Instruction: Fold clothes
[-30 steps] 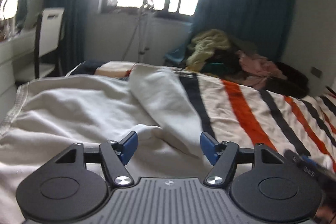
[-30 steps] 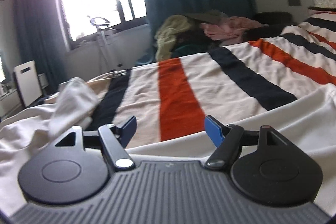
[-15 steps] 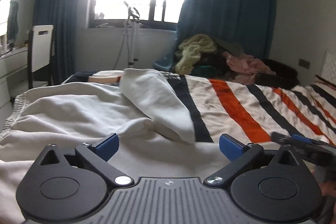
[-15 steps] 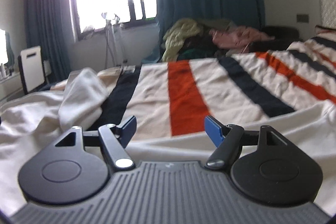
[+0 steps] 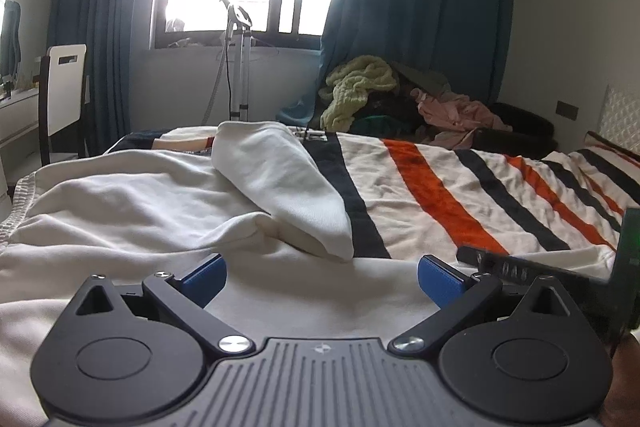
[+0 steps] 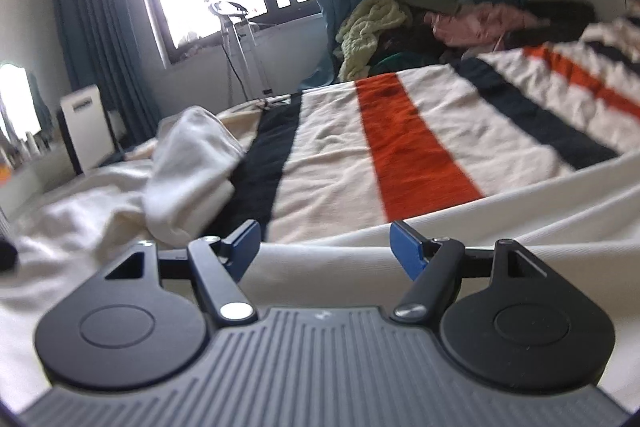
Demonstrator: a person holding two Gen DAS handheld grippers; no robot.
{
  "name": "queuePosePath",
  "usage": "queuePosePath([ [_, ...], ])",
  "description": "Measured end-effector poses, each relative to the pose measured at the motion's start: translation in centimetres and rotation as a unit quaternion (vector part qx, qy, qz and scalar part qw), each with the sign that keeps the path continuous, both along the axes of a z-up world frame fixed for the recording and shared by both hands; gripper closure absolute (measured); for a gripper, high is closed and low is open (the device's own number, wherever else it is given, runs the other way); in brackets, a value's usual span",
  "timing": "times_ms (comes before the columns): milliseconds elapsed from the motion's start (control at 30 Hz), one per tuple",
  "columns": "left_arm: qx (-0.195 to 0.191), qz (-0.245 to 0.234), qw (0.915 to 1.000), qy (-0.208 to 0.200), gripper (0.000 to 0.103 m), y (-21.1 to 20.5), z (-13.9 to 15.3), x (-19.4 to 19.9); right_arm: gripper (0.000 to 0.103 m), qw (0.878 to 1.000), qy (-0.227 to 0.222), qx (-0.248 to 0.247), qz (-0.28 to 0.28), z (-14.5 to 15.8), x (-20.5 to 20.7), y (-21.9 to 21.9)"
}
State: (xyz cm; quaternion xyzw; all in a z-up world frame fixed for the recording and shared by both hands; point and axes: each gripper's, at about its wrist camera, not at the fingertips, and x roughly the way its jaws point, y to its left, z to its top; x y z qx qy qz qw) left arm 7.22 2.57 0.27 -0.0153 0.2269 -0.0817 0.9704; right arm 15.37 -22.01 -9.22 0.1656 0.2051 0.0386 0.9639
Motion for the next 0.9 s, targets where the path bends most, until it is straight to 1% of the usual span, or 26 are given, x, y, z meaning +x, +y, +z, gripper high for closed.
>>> queuePosePath([
  [133,0.002,0.005,1.0,0.004,0.0,-0.2,-0.1,0.2,0.028,0.997,0.002,0.073,0.014,-0.4,1.6,-0.5],
  [233,0.002,0.014,0.9999,0.009,0.0,-0.3,-0.5,0.5,0.029,0.99,0.006,0.134,0.036,-0.6,3.3,-1.0],
  [300,0.001,0.024,0.9996,0.013,0.0,-0.5,-1.0,0.8,0.029,0.982,0.006,0.181,0.05,-0.7,4.6,-1.4],
  [367,0.001,0.038,0.9992,0.014,0.0,-0.6,-1.4,1.1,0.029,0.971,0.01,0.23,0.058,-1.0,6.2,-1.8],
  [400,0.001,0.049,0.9987,0.011,0.0,-0.6,-1.7,1.3,0.036,0.965,0.014,0.254,0.063,-1.3,7.1,-1.9],
  [467,0.003,0.07,0.9975,0.008,0.0,-0.9,-2.2,1.9,0.038,0.952,0.025,0.294,0.074,-1.9,9.0,-2.1],
  [600,-0.012,0.098,0.9951,0.007,0.0,-1.2,-3.1,3.7,0.038,0.933,0.047,0.344,0.09,-3.2,13.4,-2.2],
  [667,-0.025,0.105,0.9942,0.006,0.0,-1.1,-3.6,4.6,0.038,0.921,0.058,0.372,0.102,-3.7,16.2,-1.6],
  [700,-0.035,0.107,0.9936,0.002,0.0,-0.9,-3.9,5.0,0.038,0.918,0.063,0.378,0.107,-3.9,17.7,-1.2],
  [733,-0.046,0.108,0.9931,-0.005,0.0,-0.7,-4.3,5.4,0.039,0.916,0.066,0.379,0.109,-4.0,19.1,-0.7],
  [800,-0.051,0.111,0.9924,-0.013,0.0,-0.5,-5.0,6.3,0.039,0.914,0.07,0.383,0.116,-4.4,22.1,0.7],
  [900,-0.071,0.099,0.9925,-0.005,0.0,0.1,-6.6,7.7,0.039,0.912,0.092,0.379,0.125,-4.9,26.2,3.3],
])
